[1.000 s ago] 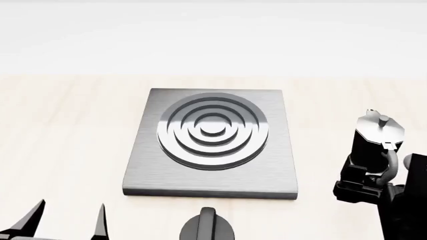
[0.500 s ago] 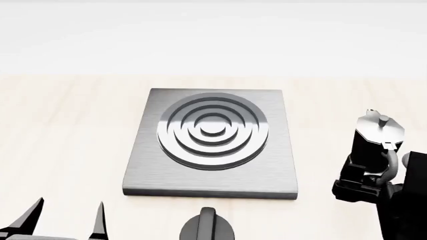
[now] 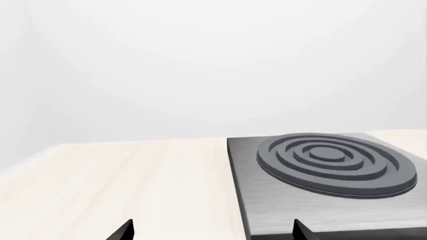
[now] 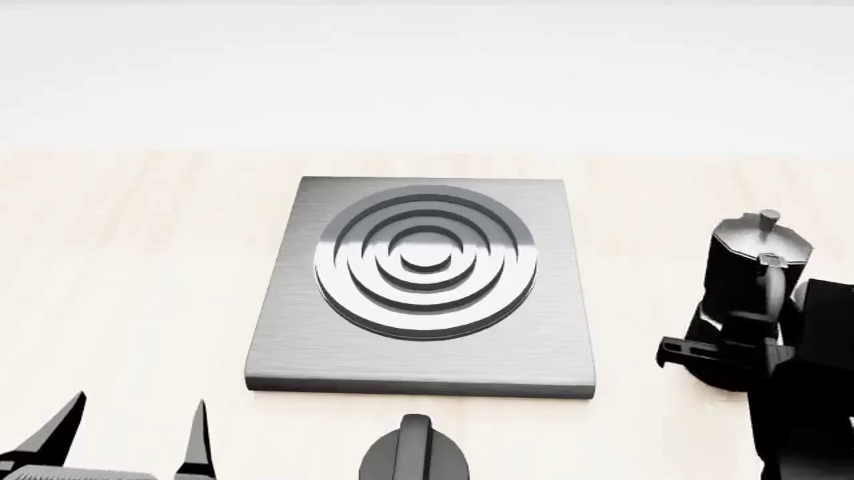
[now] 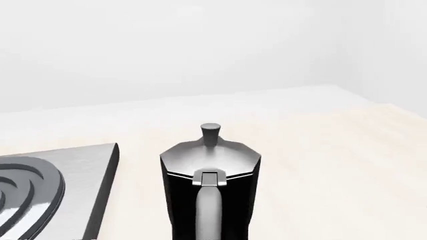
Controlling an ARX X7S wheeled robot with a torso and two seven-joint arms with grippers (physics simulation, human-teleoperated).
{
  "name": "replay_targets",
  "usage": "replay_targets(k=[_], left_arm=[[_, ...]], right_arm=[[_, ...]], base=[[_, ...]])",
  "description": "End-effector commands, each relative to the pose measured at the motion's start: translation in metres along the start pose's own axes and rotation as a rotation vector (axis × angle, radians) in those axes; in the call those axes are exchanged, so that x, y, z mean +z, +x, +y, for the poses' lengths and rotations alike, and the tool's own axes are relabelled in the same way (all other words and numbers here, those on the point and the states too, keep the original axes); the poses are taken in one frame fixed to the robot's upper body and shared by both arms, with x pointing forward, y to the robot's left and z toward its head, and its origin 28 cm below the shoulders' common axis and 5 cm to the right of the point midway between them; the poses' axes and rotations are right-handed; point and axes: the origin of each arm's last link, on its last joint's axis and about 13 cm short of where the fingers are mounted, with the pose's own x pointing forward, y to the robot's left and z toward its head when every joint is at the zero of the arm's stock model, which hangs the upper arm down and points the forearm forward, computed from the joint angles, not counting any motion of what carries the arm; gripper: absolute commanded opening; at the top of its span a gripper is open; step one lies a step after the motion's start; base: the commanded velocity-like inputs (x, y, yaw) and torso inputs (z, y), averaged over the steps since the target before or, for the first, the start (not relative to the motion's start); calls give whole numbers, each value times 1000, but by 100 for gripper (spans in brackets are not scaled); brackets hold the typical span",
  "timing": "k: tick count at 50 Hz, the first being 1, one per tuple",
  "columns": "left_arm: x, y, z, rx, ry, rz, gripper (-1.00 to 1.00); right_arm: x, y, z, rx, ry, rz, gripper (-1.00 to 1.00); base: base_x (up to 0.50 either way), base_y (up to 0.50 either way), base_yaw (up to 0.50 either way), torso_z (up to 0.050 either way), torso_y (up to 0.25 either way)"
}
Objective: Put the moka pot on the stove.
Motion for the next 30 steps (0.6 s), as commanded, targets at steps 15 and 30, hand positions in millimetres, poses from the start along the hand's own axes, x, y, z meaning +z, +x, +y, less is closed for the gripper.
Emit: replay_targets(k=[15, 30], left_arm=[[5, 0, 1, -7, -9, -15, 100], [1, -9, -2, -2, -10, -17, 100]], right_arm=[[76, 44, 49, 105, -164, -255, -100], [81, 68, 86, 196, -197, -248, -100]], base=[[0, 0, 0, 0, 0], [0, 0, 0, 0, 1]])
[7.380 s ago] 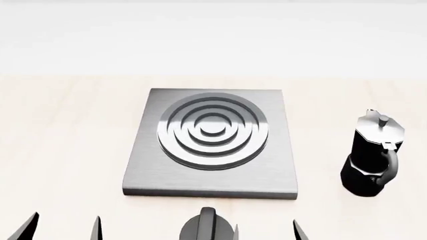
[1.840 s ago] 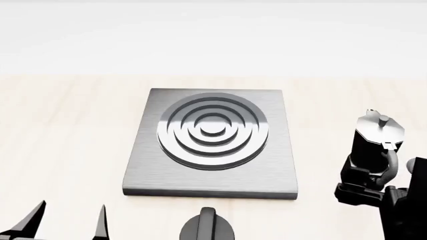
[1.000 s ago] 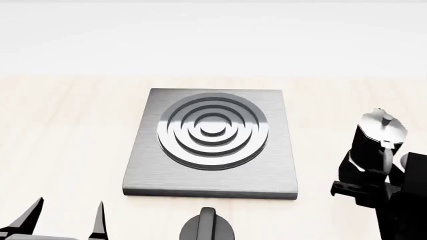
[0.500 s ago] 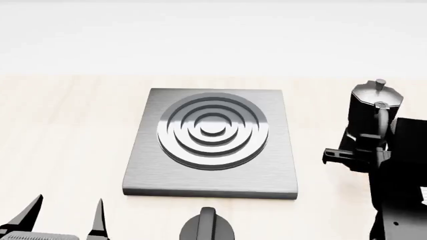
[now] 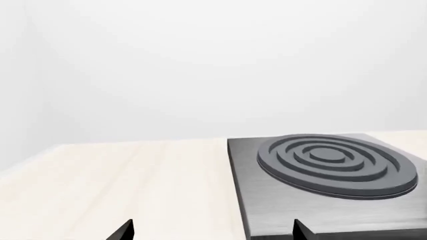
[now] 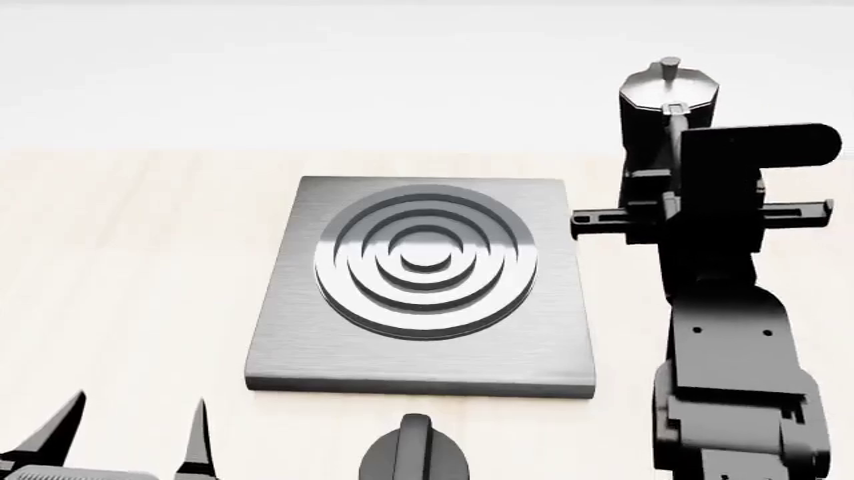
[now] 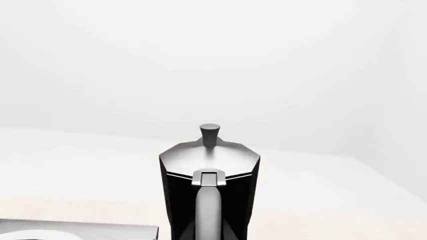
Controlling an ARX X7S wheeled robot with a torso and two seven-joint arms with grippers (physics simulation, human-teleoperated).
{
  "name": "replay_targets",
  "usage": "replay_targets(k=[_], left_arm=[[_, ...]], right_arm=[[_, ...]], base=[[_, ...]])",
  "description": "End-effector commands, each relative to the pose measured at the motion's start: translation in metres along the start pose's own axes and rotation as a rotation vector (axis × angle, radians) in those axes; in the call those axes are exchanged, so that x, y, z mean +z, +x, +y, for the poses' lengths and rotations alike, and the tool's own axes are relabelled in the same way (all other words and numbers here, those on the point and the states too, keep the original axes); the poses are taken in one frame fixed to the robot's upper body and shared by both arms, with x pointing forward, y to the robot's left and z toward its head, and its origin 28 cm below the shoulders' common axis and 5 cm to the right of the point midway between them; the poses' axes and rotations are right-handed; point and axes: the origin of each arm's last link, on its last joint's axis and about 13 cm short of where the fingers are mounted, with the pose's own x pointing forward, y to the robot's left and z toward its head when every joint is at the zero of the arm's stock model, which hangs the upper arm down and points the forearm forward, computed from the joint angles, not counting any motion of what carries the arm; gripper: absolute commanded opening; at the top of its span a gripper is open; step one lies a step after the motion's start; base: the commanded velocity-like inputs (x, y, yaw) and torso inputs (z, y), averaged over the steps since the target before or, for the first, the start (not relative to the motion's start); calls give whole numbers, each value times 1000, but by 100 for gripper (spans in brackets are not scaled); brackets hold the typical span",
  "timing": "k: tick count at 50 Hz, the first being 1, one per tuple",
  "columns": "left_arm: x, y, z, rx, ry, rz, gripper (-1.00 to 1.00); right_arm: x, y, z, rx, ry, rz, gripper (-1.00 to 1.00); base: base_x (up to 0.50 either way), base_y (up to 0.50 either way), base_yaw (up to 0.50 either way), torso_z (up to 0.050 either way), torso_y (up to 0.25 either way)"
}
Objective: Put the moka pot on the stove.
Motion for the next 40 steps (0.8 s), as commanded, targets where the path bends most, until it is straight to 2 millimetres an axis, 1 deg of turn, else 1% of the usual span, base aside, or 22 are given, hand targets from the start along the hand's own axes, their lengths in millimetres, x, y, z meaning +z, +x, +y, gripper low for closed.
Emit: replay_targets(k=[1, 4, 8, 23, 32, 40], left_arm=[[0, -10, -2, -6, -10, -12, 100], [-1, -10, -3, -7, -9, -13, 100], [-1, -10, -3, -5, -8, -14, 100], [-2, -10, -3, -7, -9, -12, 100], [-1, -12, -3, -6, -11, -15, 100], [-1, -13, -2, -4, -13, -16, 100]], right_arm=[[23, 16, 23, 87, -44, -60, -100], [30, 19, 32, 123, -30, -60, -100], [33, 20, 39, 149, -23, -58, -100], [45, 23, 53, 216, 40, -64, -100], [46, 23, 59, 269, 91, -35, -100], [43, 21, 70, 325, 105, -13, -100]], base=[[0, 0, 0, 0, 0], [0, 0, 0, 0, 0], [0, 0, 0, 0, 0], [0, 0, 0, 0, 1], [0, 0, 0, 0, 1], [0, 0, 0, 0, 1]])
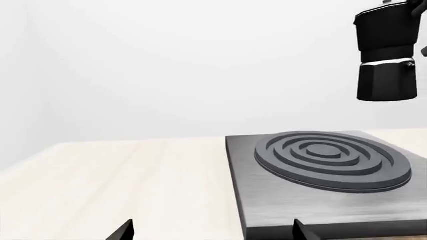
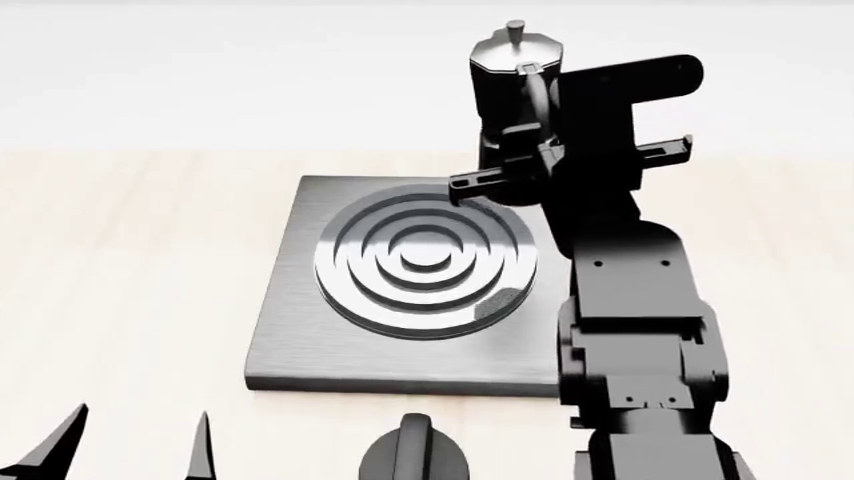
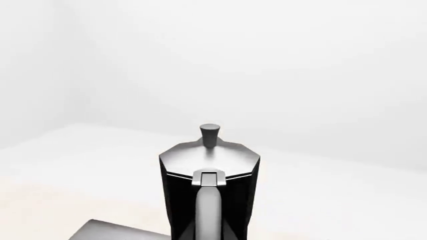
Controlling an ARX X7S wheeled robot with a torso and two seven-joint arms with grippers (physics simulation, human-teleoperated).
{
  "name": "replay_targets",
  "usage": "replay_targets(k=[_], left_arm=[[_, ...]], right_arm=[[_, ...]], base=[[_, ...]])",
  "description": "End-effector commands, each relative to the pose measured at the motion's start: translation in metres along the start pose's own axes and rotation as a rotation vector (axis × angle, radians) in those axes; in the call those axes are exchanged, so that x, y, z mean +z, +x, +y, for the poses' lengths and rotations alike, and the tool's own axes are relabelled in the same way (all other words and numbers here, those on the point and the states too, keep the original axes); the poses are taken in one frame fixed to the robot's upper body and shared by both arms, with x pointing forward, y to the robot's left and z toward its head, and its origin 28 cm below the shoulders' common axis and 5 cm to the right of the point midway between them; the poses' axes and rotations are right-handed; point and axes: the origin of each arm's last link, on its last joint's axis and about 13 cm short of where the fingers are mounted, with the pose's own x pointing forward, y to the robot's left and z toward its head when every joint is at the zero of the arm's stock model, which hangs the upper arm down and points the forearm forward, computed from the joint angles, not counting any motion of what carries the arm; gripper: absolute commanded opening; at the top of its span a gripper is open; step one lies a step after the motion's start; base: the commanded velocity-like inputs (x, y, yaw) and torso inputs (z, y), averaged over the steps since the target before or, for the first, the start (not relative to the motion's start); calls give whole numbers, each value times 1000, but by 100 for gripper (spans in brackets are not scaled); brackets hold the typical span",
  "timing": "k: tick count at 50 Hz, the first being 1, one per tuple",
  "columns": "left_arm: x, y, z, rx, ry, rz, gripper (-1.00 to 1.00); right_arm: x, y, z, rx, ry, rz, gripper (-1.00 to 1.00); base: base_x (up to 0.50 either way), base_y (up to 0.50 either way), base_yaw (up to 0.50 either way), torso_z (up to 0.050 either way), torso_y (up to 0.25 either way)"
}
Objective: Put the moka pot on the stove.
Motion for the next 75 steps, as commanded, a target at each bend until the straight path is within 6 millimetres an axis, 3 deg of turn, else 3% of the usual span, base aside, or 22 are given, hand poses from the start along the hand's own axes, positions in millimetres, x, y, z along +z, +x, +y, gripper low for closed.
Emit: replay_targets(k=[1, 47, 75], left_arm=[[3, -6, 1, -4, -12, -13, 100], [5, -5, 3, 2, -13, -19, 100], [6, -5, 3, 4, -12, -20, 100]], right_arm=[[7, 5, 11, 63, 37, -7, -100], [-9, 2, 32, 141, 158, 70, -100], [-9, 2, 32, 141, 158, 70, -100]], base=[[0, 0, 0, 0, 0], [0, 0, 0, 0, 1], [0, 0, 0, 0, 1]])
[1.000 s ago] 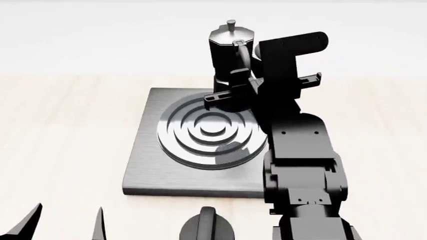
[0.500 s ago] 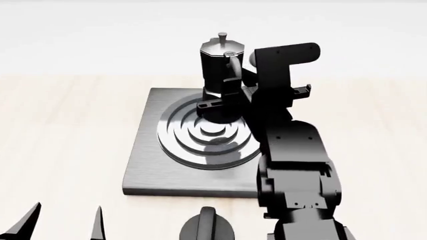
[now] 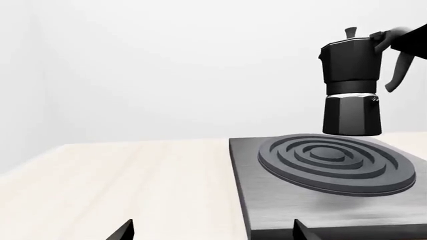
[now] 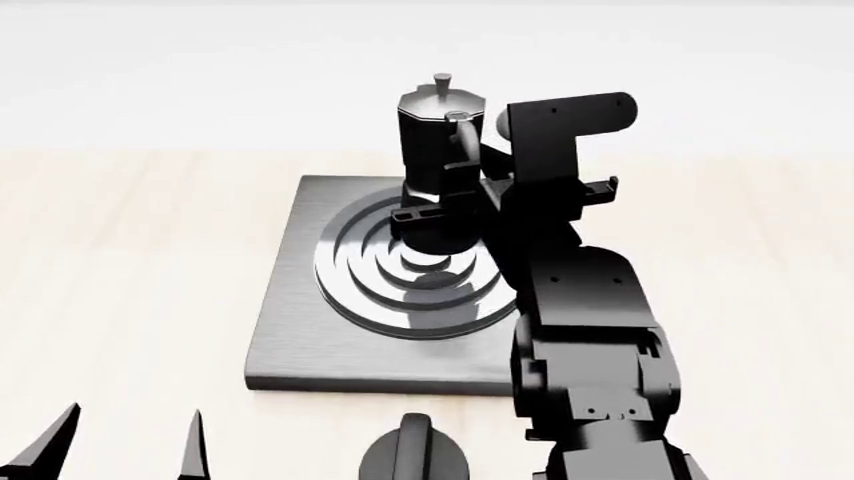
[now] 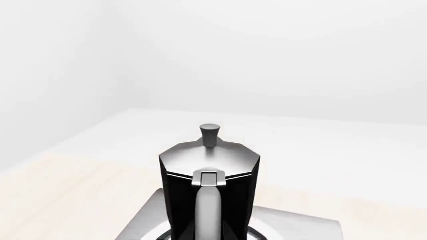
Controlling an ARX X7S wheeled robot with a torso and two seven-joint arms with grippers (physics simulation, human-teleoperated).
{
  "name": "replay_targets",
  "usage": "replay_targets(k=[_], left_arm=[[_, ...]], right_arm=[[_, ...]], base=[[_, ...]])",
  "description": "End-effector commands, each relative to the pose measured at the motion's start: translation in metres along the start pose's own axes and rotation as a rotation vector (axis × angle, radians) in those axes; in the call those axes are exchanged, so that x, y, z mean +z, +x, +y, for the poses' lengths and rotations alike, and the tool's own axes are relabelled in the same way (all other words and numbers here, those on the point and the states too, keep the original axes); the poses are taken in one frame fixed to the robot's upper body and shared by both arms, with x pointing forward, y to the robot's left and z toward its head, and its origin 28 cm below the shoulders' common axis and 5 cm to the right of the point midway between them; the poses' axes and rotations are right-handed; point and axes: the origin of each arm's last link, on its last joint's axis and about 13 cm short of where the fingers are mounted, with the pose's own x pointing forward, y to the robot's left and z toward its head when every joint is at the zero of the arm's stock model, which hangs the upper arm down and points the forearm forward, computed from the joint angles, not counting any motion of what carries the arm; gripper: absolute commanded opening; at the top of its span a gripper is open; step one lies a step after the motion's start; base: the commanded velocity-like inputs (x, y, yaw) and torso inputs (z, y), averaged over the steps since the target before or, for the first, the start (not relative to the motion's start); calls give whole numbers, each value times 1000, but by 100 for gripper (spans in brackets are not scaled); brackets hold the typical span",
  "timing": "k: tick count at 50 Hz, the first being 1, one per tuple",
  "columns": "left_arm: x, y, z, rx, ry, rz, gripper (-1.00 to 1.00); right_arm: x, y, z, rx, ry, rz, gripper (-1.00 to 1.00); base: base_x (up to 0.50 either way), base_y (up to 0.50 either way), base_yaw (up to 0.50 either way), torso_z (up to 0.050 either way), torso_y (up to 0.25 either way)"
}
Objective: Put the moka pot on the stove.
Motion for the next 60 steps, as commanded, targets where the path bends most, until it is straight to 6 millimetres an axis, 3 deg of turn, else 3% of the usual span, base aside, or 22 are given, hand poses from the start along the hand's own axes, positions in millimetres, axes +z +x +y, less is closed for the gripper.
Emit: replay_targets(k=[1, 17, 18, 60], left_arm=[[4, -4, 1, -5, -10, -13, 100], [4, -3, 2, -1, -11, -13, 100], [4, -3, 2, -3, -11, -13, 100], [6, -2, 2, -2, -11, -16, 100]], right_arm=[[7, 2, 0, 2, 12, -30, -100], [7, 2, 0, 2, 12, -30, -100], [-10, -1, 5, 16, 35, -17, -100], [-25, -5, 6, 39, 68, 4, -100]], base=[[0, 0, 0, 0, 0], [0, 0, 0, 1, 1], [0, 0, 0, 0, 0], [0, 0, 0, 0, 1]])
